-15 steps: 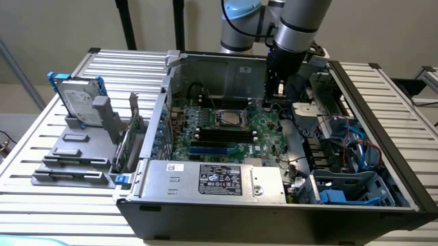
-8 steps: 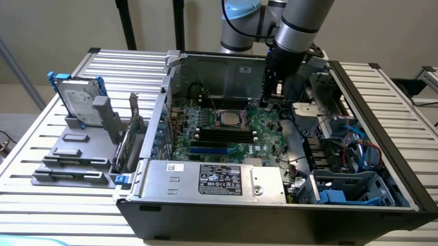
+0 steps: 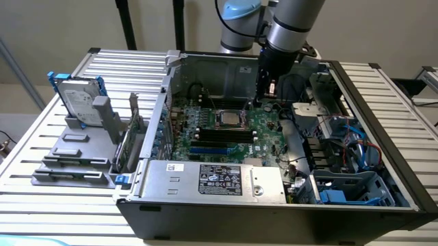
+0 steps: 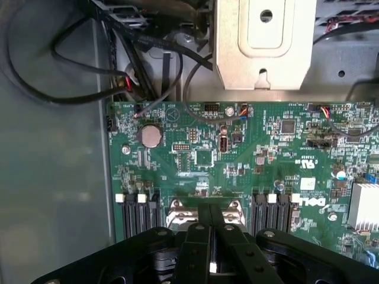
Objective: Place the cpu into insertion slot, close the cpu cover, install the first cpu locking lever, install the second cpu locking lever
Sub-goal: 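Close the cpu cover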
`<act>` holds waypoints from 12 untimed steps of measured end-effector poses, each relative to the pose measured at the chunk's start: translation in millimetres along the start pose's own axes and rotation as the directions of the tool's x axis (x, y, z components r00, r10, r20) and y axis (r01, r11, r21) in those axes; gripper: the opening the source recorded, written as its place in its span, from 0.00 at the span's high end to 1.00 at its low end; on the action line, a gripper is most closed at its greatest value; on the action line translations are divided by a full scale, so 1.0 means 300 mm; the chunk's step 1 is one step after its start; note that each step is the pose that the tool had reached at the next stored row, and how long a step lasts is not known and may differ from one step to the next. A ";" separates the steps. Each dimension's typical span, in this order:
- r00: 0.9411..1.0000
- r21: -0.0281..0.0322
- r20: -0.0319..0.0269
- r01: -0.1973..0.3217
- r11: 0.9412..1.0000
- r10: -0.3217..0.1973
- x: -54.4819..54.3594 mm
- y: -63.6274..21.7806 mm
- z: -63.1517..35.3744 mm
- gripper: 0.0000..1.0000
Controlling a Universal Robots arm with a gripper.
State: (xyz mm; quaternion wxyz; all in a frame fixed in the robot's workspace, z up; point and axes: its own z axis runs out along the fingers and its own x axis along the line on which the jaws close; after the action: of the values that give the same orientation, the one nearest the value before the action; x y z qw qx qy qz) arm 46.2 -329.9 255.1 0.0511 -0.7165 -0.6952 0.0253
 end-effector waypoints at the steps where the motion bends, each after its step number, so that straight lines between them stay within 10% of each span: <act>1: 1.000 0.000 0.000 0.000 1.000 0.000 -0.001 -0.008 0.000 0.89; 12: 1.000 0.000 0.000 0.005 1.000 -0.005 -0.011 -0.102 0.005 0.89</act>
State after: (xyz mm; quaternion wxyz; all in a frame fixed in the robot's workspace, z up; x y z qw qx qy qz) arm 15.5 -332.1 256.9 0.0511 -0.7146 -0.6972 0.0254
